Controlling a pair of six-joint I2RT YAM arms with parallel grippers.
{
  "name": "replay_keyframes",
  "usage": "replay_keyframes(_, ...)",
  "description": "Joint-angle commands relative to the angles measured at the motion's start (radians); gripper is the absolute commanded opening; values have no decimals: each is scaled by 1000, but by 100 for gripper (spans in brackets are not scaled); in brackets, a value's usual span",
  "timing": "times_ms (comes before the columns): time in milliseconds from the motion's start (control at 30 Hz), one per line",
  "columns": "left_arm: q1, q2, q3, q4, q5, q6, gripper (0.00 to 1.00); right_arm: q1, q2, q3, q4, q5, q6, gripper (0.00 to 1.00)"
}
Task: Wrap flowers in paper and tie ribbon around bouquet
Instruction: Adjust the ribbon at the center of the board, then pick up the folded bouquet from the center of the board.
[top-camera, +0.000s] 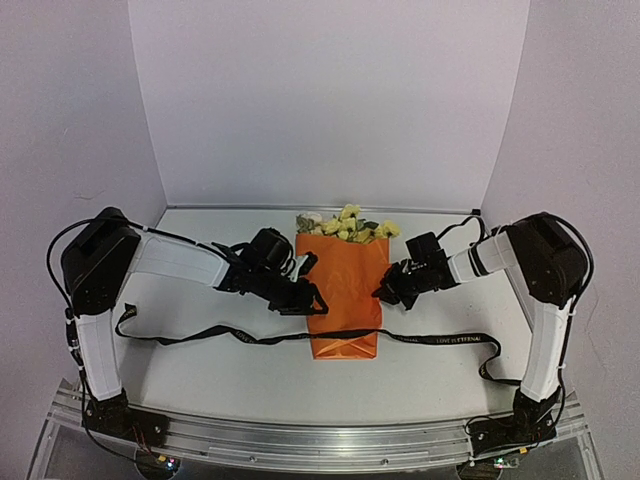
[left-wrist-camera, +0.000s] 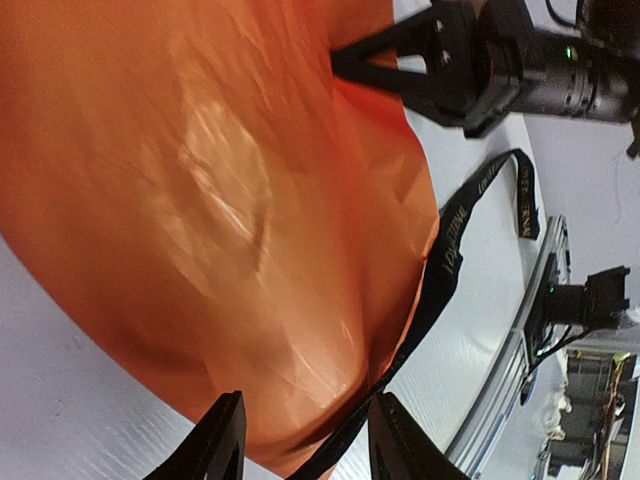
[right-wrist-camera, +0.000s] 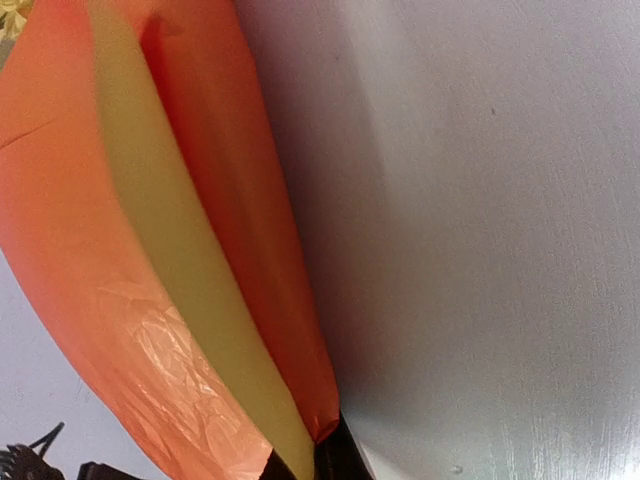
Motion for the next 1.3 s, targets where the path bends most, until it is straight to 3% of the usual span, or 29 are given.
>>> replay_keyframes(0, -34, 37, 31, -75, 23, 63, 42, 8, 32, 27, -15, 95, 5, 0)
replay_keyframes(267, -111, 32, 7, -128, 58, 105, 38, 15, 38, 46, -22, 123, 17, 0)
replay_keyframes(667, -124, -48, -76, -115, 34, 94, 38, 22, 54, 110, -72, 176, 17, 0)
replay_keyframes(867, -114, -121, -59, -101, -95, 41, 52, 24, 49, 146, -128, 146, 78, 0)
replay_keyframes(967, -56, -164, -74, -95, -168, -42, 58, 26, 30, 145, -176, 133, 127, 0)
replay_keyframes(1100, 37, -159, -100, -52, -119, -102, 62, 29, 1, 129, -182, 127, 202, 0)
replay_keyframes(1267, 74, -77, -70, 4, -37, -143, 66, 33, -9, 139, -182, 96, 255, 0)
